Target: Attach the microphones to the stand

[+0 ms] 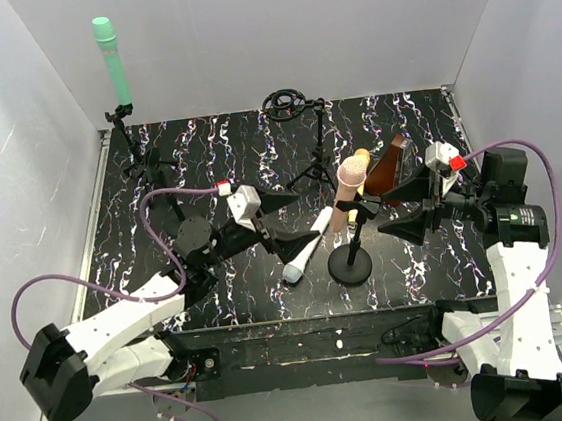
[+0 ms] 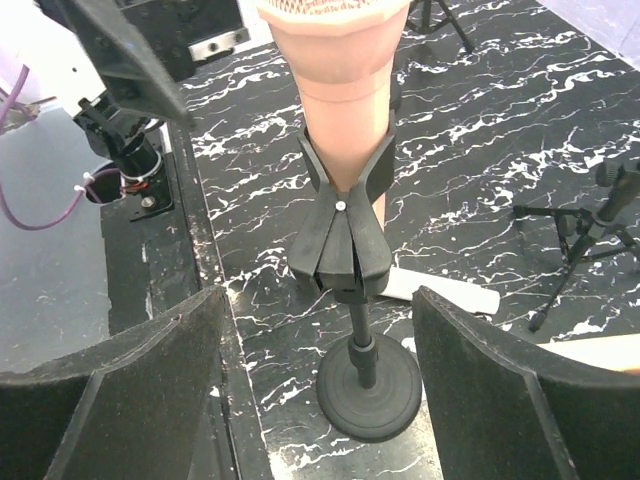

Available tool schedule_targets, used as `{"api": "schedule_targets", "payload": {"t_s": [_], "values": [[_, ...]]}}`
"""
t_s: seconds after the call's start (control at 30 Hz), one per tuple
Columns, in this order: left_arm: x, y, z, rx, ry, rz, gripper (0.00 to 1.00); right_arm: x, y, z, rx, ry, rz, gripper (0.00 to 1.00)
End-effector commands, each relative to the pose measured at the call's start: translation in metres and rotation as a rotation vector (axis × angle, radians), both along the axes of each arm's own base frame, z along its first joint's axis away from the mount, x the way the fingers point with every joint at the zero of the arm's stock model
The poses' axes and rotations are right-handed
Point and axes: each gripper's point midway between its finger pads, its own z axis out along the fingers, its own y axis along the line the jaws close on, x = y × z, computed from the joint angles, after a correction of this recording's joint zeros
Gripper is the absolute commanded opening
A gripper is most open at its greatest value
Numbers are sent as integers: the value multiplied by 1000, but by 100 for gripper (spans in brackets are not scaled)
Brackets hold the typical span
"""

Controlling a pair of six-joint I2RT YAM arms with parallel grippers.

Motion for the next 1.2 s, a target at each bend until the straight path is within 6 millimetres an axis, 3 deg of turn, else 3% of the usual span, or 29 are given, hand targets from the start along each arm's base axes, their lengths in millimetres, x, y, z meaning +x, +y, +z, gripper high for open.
{"api": "schedule_targets", "payload": {"t_s": [0.0, 0.1, 0.2, 0.3, 0.43, 0.7, 0.93, 1.07, 1.17], "values": [[-17, 4, -23, 130, 70, 46, 98, -5, -5, -3, -7, -23, -26, 82], [-39, -6, -31, 198, 53, 28, 98, -5, -8, -8, -10, -21, -47, 82], [-70, -23, -52, 297, -26, -12, 98, -3, -11, -16, -22, -16, -74, 82], [-85, -33, -75, 369, -103, -11, 98, 9, -20, -32, -66, -2, -142, 82], [-82, -39, -96, 343, -111, 52, 98, 34, -38, -65, -131, 57, -280, 79], [-71, -85, -92, 235, -111, 113, 93, 57, -47, -106, -116, 131, -355, 77], [-54, -111, -96, 222, -75, 186, 74, 57, -47, -116, -113, 147, -356, 77], [-41, -114, -96, 233, -75, 260, 62, 55, -46, -116, -108, 149, -348, 77], [-33, -116, -95, 241, -81, 319, 59, 55, -47, -116, -110, 147, -349, 77]]}}
